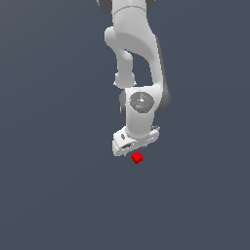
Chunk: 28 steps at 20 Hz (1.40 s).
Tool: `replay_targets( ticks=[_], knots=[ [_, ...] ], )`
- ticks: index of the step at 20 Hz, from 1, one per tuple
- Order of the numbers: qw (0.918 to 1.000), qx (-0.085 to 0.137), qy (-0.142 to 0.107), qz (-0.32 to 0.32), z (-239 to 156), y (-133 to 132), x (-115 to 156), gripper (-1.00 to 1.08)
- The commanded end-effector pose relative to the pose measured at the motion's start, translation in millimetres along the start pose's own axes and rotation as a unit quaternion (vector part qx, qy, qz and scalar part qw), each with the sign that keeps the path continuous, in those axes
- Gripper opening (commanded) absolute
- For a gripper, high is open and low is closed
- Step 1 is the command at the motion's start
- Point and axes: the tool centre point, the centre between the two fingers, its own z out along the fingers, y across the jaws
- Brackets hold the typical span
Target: Stack the red cube on top of the green cube.
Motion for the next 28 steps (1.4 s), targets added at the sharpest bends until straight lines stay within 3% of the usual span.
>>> replay_targets(
  ticks=[1,8,19,28],
  knots=[
    [0.9997,0.000,0.001,-0.026,8,-4,6,1.00],
    [0.9980,0.000,0.002,-0.062,20,-10,14,1.00],
    [0.9982,0.000,0.001,-0.060,22,-10,13,1.00],
    [0.9983,0.000,0.001,-0.059,61,-10,12,1.00]
  ],
)
